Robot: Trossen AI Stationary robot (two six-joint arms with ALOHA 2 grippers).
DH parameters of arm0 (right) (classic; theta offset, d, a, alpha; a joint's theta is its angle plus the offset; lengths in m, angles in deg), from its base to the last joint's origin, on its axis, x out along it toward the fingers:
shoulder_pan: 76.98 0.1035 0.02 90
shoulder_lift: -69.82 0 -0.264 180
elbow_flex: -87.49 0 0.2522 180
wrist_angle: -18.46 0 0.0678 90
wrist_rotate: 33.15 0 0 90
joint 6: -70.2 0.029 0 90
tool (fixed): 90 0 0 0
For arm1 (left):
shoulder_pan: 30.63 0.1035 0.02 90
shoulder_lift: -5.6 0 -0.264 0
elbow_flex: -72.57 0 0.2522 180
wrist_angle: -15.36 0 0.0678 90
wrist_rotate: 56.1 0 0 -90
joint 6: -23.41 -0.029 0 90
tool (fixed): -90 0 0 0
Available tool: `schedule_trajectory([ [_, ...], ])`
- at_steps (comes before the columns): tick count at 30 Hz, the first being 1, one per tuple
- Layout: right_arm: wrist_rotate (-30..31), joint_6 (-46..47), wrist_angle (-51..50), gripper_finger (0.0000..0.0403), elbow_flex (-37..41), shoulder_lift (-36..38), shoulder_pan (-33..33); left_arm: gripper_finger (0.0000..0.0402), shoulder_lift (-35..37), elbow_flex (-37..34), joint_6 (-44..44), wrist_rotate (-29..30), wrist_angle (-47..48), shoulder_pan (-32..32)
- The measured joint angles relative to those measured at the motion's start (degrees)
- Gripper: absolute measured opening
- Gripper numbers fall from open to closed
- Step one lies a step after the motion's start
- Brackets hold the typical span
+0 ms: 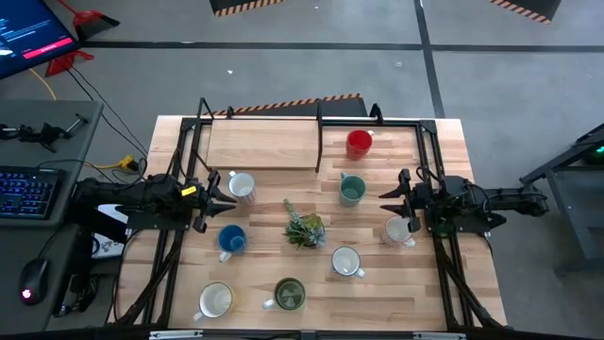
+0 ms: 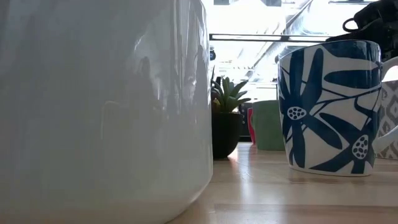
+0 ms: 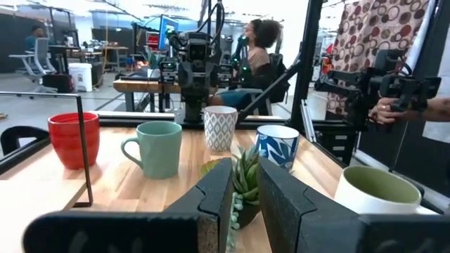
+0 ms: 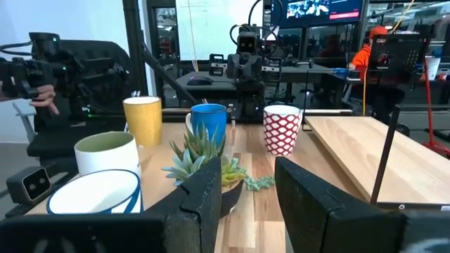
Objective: Place coffee mugs
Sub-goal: Put the orange mug on the shelf
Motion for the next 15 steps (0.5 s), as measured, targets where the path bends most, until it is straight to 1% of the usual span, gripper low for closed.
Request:
schedule_trajectory([
  [7, 1.65, 0.00, 0.11, 0.0119, 0.00, 0.00, 0.00, 0.0058, 0.00, 0.02, 0.02, 0.07, -0.11, 0.00],
  [13, 1.47, 0.10, 0.11, 0.0119, 0.00, 0.00, 0.00, 0.0058, -0.02, 0.01, 0.13, 0.07, -0.26, 0.00],
  [15, 1.54, -0.13, 0.12, 0.0119, 0.00, 0.00, 0.01, 0.0058, -0.02, 0.02, 1.43, 0.05, -1.75, 0.00],
])
